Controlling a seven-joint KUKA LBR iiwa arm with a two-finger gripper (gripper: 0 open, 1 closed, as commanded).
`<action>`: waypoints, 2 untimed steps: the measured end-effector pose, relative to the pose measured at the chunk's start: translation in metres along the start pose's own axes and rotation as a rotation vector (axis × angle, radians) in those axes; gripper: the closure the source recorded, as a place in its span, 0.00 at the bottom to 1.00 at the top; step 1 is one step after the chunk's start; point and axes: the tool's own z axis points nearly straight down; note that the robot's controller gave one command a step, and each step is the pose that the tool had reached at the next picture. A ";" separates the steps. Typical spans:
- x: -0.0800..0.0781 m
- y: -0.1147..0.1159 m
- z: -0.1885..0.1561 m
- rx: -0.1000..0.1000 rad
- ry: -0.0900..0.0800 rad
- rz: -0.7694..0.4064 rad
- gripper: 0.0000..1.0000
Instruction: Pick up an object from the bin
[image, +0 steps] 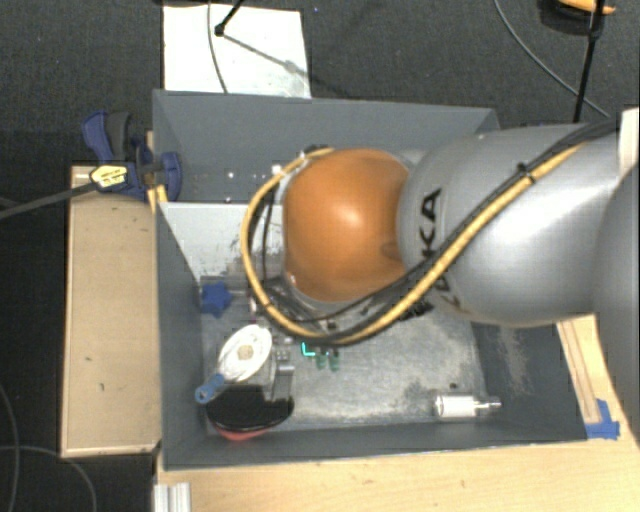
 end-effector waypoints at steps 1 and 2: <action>0.007 -0.002 0.142 -0.001 -0.020 -0.357 0.00; 0.008 0.029 0.116 0.001 -0.004 -0.105 0.00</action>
Offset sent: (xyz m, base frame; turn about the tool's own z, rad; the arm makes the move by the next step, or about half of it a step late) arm -0.0130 -0.0025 -0.1458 -0.3605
